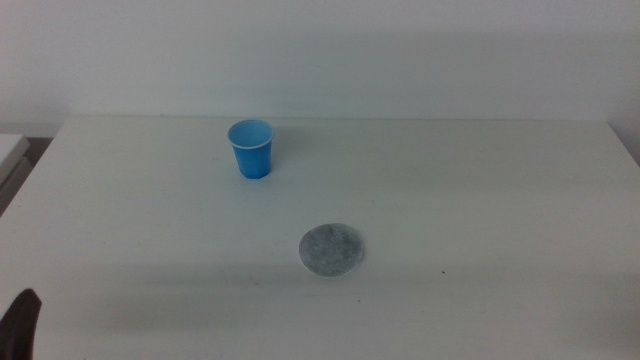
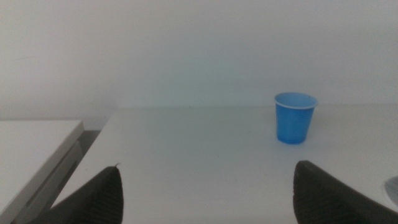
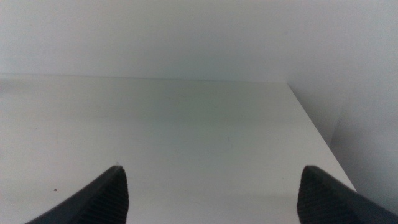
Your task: Place an empty cup on a cup mat.
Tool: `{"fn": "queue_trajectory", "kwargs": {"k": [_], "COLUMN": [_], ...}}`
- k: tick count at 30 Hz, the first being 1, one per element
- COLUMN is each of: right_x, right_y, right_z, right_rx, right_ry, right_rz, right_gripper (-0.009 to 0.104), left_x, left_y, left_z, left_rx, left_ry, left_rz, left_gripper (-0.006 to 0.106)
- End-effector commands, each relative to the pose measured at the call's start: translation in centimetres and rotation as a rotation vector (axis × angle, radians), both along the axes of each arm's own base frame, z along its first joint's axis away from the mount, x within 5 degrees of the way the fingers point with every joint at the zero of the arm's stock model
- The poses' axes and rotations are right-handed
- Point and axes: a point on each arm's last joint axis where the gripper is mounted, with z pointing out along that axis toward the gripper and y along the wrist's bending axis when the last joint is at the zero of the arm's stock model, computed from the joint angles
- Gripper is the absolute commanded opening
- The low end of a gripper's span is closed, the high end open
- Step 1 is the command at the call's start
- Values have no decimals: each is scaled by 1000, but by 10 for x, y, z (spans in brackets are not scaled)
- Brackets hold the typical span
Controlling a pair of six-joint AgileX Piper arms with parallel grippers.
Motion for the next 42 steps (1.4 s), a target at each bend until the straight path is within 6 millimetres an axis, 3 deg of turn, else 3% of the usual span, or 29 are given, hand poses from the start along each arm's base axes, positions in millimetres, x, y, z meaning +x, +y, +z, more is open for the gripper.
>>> {"fn": "queue_trajectory", "kwargs": {"k": [1, 4, 10, 15, 18, 25, 32, 38, 42], "right_x": [0, 0, 0, 0, 0, 0, 0, 0, 0], "right_y": [0, 0, 0, 0, 0, 0, 0, 0, 0], "right_z": [0, 0, 0, 0, 0, 0, 0, 0, 0], "right_rx": [-10, -10, -10, -10, -10, -10, -10, -10, -10], "right_ry": [-8, -8, -8, -8, -8, -8, -8, -8, -8], "right_rz": [2, 2, 2, 2, 2, 2, 2, 2, 2], "right_gripper": [93, 93, 93, 93, 93, 93, 93, 93, 93], "left_x": [3, 18, 72, 129, 176, 274, 360, 406, 424], "left_y": [0, -2, -5, -10, -18, -55, -89, -100, -102], "left_z": [18, 58, 132, 163, 170, 160, 122, 77, 48], "left_rx": [3, 8, 27, 44, 26, 26, 11, -2, -7], "left_ry": [2, 101, 369, 537, 604, 793, 961, 1033, 1060], "left_rz": [-3, -17, -40, -82, -140, -195, -181, -165, -136], "left_gripper": [94, 94, 94, 94, 94, 94, 94, 94, 94]}}
